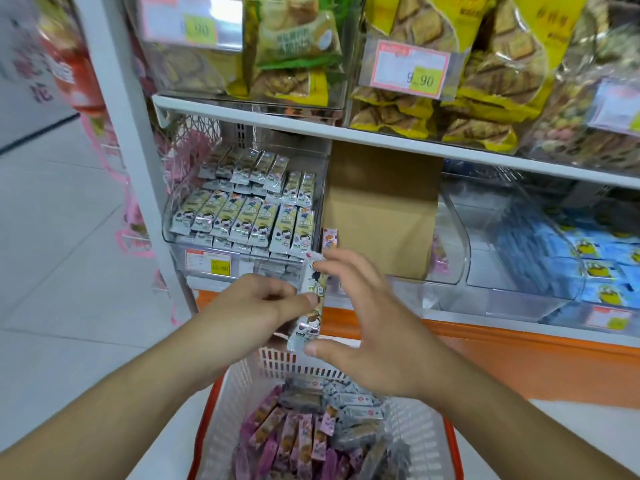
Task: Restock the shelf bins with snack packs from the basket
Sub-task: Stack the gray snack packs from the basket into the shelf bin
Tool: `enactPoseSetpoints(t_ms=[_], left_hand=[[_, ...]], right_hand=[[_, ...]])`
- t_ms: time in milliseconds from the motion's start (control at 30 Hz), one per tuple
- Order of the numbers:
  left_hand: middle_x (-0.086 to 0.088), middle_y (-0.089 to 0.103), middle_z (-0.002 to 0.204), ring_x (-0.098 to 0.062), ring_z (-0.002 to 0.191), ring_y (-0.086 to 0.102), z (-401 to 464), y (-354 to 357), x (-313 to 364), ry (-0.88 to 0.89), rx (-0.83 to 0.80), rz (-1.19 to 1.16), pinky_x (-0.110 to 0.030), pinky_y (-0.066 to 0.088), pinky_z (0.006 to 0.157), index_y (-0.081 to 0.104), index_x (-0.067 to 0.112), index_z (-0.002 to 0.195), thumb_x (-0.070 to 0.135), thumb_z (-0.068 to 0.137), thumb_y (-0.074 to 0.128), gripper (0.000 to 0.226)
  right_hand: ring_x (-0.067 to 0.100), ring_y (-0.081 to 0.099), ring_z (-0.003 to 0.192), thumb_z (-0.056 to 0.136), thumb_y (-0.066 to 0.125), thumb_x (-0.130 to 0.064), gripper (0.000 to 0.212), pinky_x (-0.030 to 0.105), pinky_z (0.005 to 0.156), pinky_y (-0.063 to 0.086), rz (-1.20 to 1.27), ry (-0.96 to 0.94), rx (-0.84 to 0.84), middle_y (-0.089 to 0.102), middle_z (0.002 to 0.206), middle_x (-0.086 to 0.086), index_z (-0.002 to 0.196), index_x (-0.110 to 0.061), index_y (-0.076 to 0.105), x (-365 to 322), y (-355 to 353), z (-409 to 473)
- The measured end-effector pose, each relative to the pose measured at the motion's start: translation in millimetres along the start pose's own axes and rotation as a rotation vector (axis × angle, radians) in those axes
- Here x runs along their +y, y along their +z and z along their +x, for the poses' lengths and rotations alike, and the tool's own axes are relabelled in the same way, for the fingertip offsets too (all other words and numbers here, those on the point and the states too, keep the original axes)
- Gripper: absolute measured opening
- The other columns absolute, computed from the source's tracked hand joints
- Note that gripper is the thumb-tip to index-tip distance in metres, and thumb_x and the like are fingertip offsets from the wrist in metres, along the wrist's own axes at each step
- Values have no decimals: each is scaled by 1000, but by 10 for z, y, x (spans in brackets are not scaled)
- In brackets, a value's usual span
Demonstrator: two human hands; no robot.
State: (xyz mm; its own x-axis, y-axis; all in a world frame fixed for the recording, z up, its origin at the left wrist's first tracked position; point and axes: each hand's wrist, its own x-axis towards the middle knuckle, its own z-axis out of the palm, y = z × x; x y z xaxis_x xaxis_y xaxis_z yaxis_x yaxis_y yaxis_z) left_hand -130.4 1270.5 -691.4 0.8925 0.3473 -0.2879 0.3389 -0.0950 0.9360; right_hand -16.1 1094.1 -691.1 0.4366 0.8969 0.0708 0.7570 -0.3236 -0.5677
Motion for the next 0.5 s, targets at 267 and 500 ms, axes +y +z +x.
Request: enactPoseSetpoints(t_ms=[267,500], left_hand=[[-4,47,67,-15,63,53,45,-108,14,0,-22,-47,-22,52,63,62,6,72,39,94,74,42],[2,78,97,-20,92,76,104,-349,26,-80,32,-89,-38,62,83,78,20,105,47,98,63,32]], right_hand=[[-9,18,151,89,80,-44,78,20,119,22,64,19,84,20,159,-37,152,-44,34,-9,132,142],[-13,30,142,85,86,-38,75,18,116,30,92,51,139,36,151,-36,144,-47,40,-97,110,470]])
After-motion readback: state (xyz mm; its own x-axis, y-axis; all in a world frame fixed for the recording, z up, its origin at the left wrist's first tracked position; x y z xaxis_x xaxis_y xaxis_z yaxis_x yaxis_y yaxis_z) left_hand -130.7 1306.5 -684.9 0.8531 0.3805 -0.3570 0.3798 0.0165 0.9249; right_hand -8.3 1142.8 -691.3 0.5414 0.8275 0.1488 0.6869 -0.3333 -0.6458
